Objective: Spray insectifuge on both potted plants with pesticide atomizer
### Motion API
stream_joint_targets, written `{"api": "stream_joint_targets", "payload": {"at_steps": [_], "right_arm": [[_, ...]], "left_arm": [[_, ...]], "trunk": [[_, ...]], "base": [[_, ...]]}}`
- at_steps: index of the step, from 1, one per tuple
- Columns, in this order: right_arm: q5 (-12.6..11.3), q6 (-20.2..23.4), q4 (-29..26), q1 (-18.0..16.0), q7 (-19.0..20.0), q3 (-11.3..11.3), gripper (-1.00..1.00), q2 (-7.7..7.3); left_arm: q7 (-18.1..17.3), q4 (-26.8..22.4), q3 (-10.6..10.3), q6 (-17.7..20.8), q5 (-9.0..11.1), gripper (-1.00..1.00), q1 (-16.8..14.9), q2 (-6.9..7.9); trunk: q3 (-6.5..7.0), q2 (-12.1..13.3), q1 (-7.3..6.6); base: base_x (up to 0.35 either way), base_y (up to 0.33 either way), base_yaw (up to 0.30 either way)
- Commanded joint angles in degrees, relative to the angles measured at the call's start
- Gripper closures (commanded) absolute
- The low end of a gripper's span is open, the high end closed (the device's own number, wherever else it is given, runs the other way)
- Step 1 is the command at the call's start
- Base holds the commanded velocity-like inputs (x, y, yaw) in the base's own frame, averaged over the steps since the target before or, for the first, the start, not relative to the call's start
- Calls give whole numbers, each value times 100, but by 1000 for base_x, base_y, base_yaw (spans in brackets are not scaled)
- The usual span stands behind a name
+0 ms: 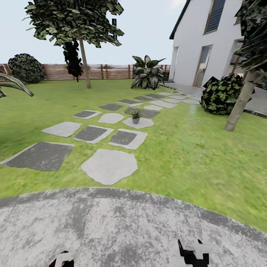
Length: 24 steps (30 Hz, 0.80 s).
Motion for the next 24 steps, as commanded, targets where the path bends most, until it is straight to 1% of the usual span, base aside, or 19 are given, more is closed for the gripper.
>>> {"api": "stream_joint_targets", "payload": {"at_steps": [1, 6, 24], "right_arm": [[2, -16, 8, -5, -2, -7, -100, 1], [2, -16, 7, -5, -5, -7, -100, 1], [2, -16, 12, -5, -5, 1, -100, 2]], "left_arm": [[-1, 3, 14, -19, -3, 100, -2, 0], [-1, 3, 15, -19, 0, 100, -2, 0], [-1, 3, 16, -17, 0, 100, -2, 0]], "trunk": [[-5, -2, 3], [-5, -2, 3], [-5, -2, 3]], "base": [[339, 0, -201], [339, 0, -70], [339, 0, -2]]}}
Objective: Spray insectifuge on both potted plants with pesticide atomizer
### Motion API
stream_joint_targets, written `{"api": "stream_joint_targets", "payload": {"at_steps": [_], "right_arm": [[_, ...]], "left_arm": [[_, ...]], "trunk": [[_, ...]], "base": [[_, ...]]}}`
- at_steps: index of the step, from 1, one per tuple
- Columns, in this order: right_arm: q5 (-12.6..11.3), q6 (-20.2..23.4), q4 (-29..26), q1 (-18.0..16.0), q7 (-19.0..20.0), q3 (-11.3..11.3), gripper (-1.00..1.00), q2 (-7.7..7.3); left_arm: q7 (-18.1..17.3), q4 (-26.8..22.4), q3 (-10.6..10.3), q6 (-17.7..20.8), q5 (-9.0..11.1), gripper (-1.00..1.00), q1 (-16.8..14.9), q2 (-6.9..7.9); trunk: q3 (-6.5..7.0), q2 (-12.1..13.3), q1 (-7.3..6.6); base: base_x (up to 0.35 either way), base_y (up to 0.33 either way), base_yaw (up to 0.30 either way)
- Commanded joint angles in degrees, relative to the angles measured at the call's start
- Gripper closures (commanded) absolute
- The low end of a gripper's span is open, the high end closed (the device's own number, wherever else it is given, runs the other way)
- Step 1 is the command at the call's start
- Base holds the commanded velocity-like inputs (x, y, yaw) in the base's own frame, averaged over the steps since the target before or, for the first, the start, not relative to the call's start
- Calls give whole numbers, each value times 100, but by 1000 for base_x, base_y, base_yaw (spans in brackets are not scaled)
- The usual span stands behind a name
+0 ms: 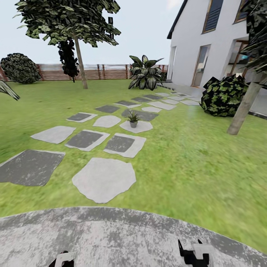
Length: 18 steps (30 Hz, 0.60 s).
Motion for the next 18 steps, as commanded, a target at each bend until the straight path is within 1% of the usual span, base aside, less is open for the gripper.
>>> {"api": "stream_joint_targets", "payload": {"at_steps": [1, 18], "right_arm": [[1, -16, 4, -3, -1, -6, -100, 0], [1, -16, 4, -3, -1, -6, -100, -1]], "left_arm": [[-1, 5, 15, -16, -4, 100, -4, -1], [-1, 5, 14, -20, -4, 100, -4, -1]], "trunk": [[-5, -2, 3], [-5, -2, 3]], "base": [[339, 0, 0], [339, 0, 0]]}}
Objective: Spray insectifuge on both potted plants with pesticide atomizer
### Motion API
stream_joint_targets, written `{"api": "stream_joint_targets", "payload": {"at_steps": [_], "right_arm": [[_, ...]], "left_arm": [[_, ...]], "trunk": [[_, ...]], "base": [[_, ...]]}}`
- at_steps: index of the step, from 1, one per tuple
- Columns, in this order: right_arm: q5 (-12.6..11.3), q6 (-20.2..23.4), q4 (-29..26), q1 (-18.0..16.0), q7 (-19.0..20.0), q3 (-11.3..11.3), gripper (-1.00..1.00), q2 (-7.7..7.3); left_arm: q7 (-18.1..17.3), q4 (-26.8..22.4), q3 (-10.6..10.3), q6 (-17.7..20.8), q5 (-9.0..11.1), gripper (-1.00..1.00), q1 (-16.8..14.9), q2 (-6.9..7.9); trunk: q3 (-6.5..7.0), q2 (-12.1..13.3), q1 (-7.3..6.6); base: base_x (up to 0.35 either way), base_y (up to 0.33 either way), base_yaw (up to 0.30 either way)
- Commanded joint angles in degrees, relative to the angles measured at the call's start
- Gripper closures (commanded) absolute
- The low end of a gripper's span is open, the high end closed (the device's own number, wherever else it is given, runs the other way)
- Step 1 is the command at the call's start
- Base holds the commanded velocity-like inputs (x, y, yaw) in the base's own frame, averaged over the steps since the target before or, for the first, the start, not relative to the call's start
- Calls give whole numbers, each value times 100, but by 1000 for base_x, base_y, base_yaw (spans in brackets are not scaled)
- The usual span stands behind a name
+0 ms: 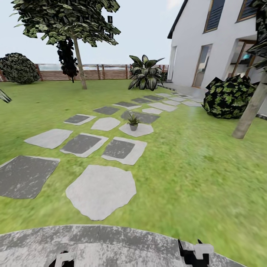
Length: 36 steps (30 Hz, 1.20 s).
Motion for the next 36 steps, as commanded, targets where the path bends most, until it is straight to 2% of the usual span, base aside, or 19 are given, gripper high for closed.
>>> {"api": "stream_joint_targets", "payload": {"at_steps": [1, 36], "right_arm": [[1, -16, 4, -3, -1, -6, -100, 0], [1, -16, 4, -3, -1, -6, -100, 0]], "left_arm": [[-1, 5, 16, -17, -4, 100, -4, -1], [-1, 5, 16, -19, 22, 100, -4, -1]], "trunk": [[-5, -2, 3], [-5, -2, 3]], "base": [[339, 0, 0], [339, 14, 0]]}}
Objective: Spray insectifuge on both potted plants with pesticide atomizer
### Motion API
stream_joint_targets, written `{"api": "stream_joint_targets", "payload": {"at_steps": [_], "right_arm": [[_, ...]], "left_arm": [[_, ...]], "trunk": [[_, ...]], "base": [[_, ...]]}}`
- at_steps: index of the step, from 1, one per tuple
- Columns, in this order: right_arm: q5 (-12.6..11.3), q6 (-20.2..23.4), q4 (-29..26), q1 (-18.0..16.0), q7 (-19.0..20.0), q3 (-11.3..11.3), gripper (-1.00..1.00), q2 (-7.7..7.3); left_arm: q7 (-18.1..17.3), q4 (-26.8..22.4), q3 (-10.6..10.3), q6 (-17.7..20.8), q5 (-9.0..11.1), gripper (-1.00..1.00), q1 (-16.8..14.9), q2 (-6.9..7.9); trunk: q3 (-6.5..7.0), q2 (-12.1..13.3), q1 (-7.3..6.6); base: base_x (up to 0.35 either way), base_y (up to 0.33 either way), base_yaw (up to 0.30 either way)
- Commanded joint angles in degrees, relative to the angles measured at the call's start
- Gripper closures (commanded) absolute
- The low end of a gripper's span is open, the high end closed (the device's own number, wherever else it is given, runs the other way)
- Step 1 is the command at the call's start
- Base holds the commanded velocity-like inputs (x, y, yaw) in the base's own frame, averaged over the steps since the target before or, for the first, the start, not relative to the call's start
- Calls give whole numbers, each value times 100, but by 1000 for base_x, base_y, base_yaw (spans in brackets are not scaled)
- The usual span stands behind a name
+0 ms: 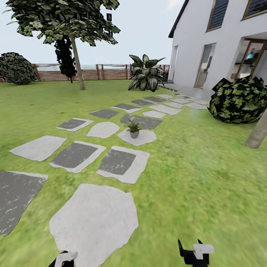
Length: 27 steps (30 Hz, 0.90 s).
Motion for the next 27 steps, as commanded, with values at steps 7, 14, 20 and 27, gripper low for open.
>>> {"api": "stream_joint_targets", "payload": {"at_steps": [7, 14, 20, 27], "right_arm": [[2, -17, 4, -3, -1, -6, -100, 0], [1, -17, 4, -3, -1, -6, -100, 0], [1, -17, 4, -3, -1, -6, -100, 1], [1, -17, 4, -3, -1, -6, -100, 1]], "left_arm": [[-1, 5, 13, -17, -2, 100, -4, -1], [-1, 5, 12, -19, -9, 100, -4, 0], [-1, 5, 10, -17, -17, 100, -4, -1], [-1, 5, 9, -17, -22, 100, -4, -1]], "trunk": [[-5, -2, 3], [-5, -2, 3], [-5, -2, 3], [-5, -2, 3]], "base": [[339, 93, 0], [339, 93, 0], [339, 23, 0], [339, 2, 0]]}}
